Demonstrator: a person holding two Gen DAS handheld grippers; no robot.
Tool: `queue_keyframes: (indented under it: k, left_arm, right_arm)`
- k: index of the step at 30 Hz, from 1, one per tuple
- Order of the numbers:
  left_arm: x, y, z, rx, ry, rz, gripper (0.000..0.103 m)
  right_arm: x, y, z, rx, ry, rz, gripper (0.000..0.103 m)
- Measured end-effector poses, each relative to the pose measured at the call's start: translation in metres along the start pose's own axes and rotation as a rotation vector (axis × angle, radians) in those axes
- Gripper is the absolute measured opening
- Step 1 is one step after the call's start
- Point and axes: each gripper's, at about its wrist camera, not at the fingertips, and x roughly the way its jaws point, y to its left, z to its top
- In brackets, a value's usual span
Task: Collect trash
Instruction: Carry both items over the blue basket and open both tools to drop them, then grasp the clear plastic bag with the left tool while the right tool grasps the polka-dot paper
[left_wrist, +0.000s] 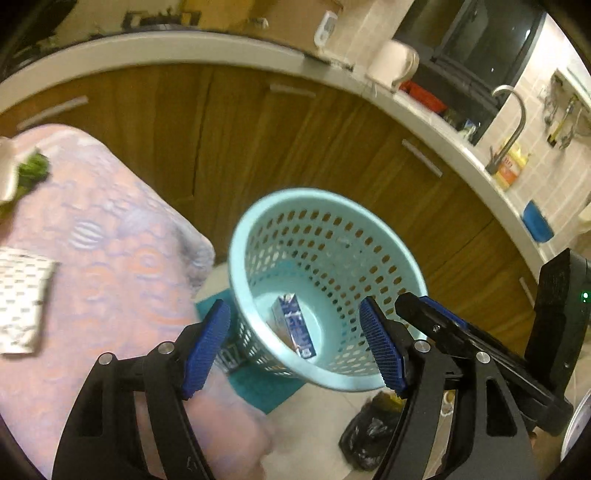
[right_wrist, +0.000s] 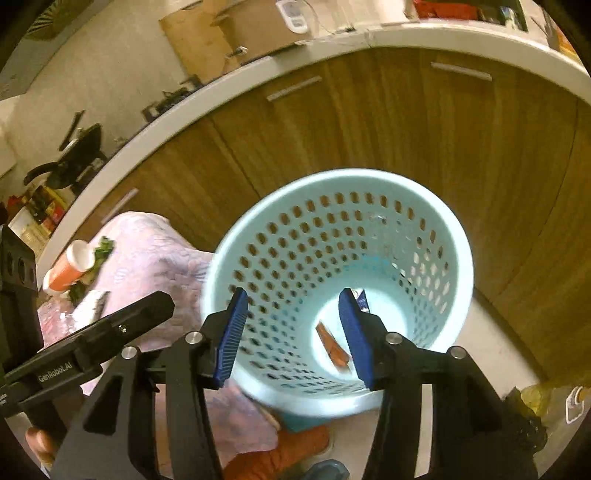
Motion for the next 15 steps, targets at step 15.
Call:
queue_keyframes:
  k: [15]
  left_arm:
    - [-0.197,0.086,-0.019,-0.035,-0.359,0.235,0.074]
  right_arm:
    - [-0.033,0.197,-0.017,-0.341,-0.135,0.16,0.048]
